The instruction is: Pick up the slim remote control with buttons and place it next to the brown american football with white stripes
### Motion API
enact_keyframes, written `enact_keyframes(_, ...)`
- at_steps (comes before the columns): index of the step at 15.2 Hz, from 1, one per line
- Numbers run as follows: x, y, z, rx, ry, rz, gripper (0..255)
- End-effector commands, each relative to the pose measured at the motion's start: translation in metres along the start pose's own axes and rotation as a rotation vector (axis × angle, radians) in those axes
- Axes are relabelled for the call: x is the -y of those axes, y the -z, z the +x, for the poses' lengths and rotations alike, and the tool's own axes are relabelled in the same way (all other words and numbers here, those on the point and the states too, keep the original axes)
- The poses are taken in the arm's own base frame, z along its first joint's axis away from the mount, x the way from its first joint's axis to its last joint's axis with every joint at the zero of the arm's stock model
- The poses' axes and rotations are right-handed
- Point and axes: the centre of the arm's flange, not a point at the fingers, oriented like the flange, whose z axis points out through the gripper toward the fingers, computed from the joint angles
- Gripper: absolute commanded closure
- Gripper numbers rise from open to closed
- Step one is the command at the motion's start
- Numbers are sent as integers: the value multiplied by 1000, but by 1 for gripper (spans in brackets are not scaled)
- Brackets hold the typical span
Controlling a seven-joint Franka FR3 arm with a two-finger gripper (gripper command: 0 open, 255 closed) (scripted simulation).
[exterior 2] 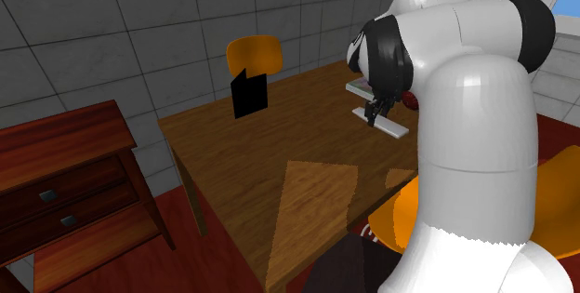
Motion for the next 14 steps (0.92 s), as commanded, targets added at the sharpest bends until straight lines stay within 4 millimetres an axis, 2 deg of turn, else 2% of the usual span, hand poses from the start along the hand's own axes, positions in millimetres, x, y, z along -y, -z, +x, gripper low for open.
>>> enact_keyframes(1, 0, 0, 0, 0, 0, 0, 255)
enact_keyframes(4, 0, 0, 0, 0, 0, 0, 255)
enact_keyframes(5, 0, 0, 0, 0, 0, 0, 0)
enact_keyframes(10, 0, 0, 0, 0, 0, 0, 0)
enact_keyframes(14, 0, 50, 0, 0, 0, 0, 0)
